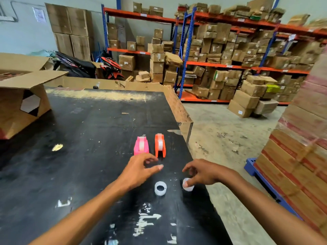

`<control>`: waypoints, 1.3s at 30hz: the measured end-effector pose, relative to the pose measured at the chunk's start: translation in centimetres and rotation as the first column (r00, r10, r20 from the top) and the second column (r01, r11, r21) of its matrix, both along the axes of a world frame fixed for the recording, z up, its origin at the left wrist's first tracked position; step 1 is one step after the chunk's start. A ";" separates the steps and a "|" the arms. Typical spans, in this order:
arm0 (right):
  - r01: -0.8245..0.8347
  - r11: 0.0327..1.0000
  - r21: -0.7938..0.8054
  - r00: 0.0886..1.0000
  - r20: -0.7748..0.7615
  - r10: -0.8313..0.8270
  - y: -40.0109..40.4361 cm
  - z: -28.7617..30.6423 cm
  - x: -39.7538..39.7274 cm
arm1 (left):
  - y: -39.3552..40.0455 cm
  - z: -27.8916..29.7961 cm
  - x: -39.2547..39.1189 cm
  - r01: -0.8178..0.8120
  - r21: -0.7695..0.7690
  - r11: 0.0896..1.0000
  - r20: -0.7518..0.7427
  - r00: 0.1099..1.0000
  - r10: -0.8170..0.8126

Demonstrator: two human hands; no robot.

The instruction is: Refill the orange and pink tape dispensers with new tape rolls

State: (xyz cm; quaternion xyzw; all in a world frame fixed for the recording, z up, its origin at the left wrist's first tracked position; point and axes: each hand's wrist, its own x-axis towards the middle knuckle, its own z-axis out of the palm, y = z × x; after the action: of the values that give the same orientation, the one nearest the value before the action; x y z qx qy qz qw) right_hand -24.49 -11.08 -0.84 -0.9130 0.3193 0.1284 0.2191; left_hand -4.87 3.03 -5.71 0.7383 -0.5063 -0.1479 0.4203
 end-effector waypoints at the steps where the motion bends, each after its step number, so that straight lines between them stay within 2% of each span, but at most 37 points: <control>1: -0.010 1.000 -0.010 1.000 0.001 0.010 0.7 -0.5 -0.7 | 0.4 -0.2 -1.2 0.069 0.078 0.995 0.029 0.997 -0.072; 4: -0.045 0.995 -0.088 0.995 0.084 0.052 2.3 -1.9 -1.8 | 1.4 -1.0 -3.6 0.111 0.244 0.963 0.204 0.965 -0.163; 9: -0.081 0.977 -0.198 0.982 0.150 0.112 4.0 -3.1 -1.9 | 3.1 -1.9 -4.7 0.060 0.219 0.974 0.341 0.931 -0.134; 15: -0.139 0.985 -0.104 0.967 0.201 0.157 5.5 -3.4 1.8 | 6.0 -2.2 -1.3 -0.050 0.168 0.984 0.336 0.942 -0.010; 21: -0.231 0.968 -0.104 0.935 0.252 0.250 6.5 -2.7 10.6 | 8.2 -1.4 6.5 -0.171 0.171 0.970 0.319 0.941 0.109; 24: -0.288 0.942 -0.173 0.914 0.243 0.325 6.6 -2.0 15.3 | 8.0 -1.0 10.1 -0.220 0.153 0.963 0.311 0.936 0.165; 28: -0.348 0.842 -0.412 0.883 0.157 0.442 6.1 -1.5 20.6 | 6.9 -0.7 13.8 -0.226 0.152 0.962 0.303 0.937 0.172; 30: -0.354 0.805 -0.477 0.885 0.108 0.453 5.5 -1.6 22.4 | 6.2 -0.9 15.1 -0.203 0.183 0.962 0.282 0.948 0.146; 39: -0.358 0.809 -0.466 0.904 0.046 0.426 4.7 -2.2 24.5 | 4.9 -2.1 17.0 -0.141 0.236 0.961 0.210 0.973 0.091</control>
State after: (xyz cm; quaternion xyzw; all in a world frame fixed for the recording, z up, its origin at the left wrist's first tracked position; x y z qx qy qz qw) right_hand 0.01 -6.40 -3.01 -0.9915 0.1274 0.0260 -0.0049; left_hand 12.09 7.95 -7.82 0.8249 -0.4783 -0.1114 0.2798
